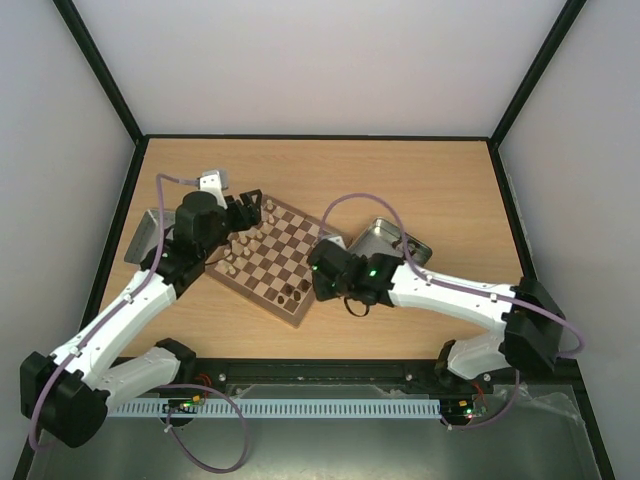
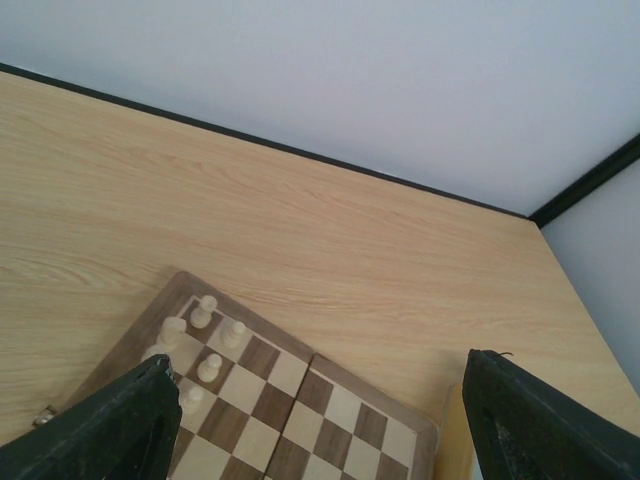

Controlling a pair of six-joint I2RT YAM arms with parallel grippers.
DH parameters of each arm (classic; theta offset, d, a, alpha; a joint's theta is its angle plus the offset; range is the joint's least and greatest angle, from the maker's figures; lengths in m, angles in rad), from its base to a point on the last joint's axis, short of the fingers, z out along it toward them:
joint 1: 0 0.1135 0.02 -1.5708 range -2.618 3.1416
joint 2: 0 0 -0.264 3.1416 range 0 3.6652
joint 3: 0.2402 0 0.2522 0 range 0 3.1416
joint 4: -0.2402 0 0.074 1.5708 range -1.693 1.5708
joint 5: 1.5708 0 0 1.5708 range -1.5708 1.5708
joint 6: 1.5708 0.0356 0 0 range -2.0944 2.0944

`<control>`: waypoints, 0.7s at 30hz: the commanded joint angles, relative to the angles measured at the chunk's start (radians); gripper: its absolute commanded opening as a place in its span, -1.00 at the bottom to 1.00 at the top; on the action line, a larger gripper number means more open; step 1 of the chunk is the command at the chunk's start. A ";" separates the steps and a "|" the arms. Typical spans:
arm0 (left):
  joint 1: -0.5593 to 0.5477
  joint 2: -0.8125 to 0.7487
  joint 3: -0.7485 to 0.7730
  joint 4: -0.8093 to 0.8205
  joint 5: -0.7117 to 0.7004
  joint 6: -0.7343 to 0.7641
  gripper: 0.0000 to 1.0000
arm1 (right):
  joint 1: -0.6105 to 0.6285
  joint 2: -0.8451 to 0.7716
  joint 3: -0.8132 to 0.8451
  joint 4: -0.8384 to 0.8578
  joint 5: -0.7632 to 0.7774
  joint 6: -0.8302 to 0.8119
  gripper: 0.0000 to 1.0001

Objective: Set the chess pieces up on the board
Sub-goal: Place the chess piece on the chessboard.

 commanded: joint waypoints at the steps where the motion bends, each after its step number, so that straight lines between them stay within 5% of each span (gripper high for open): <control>1: 0.009 -0.047 0.042 -0.031 -0.114 -0.021 0.57 | 0.097 0.071 0.065 -0.015 0.038 -0.050 -0.93; 21: 0.042 -0.085 0.031 -0.057 -0.159 -0.008 0.58 | 0.245 0.406 0.239 0.057 0.208 -0.151 -0.92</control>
